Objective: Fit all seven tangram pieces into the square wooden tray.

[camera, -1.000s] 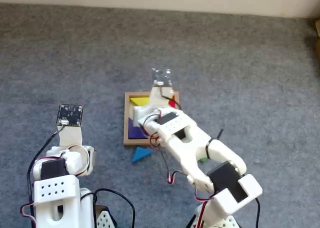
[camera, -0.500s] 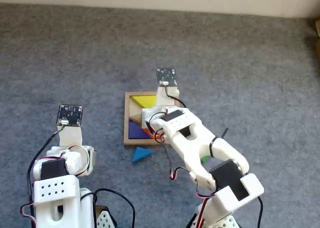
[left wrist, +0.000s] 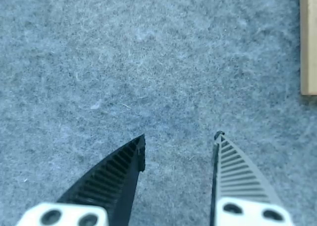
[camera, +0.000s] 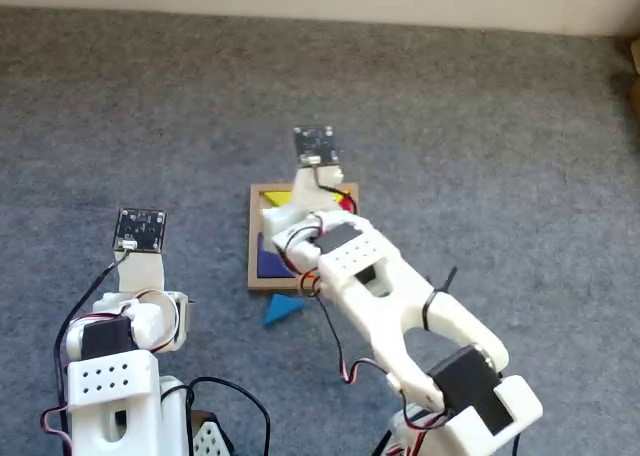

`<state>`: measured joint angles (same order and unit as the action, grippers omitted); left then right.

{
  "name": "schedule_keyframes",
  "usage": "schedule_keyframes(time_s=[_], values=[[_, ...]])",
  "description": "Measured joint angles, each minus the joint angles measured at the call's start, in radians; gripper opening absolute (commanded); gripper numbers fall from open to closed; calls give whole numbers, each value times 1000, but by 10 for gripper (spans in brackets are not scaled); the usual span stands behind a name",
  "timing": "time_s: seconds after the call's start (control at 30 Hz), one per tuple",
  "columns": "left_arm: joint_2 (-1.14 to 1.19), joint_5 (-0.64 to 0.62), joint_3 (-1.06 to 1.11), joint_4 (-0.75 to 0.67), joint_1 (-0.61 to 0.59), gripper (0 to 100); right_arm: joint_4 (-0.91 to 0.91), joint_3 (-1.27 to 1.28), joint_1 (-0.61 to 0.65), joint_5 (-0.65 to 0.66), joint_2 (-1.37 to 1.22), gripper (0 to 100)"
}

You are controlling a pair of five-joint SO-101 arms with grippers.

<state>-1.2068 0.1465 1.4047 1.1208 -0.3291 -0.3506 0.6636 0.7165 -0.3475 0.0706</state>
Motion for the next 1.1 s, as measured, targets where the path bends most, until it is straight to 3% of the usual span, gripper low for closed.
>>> schedule_keyframes(time_s=[0.13,0.5,0.77,1.1], values=[[0,0,0,0,0,221,95,0,46,0,-14,8],[0,0,0,0,0,221,118,-49,57,0,-235,8],[0,0,0,0,0,221,-104,-117,44,0,-230,8],[0,0,0,0,0,221,-149,-135,-2,0,-173,8]])
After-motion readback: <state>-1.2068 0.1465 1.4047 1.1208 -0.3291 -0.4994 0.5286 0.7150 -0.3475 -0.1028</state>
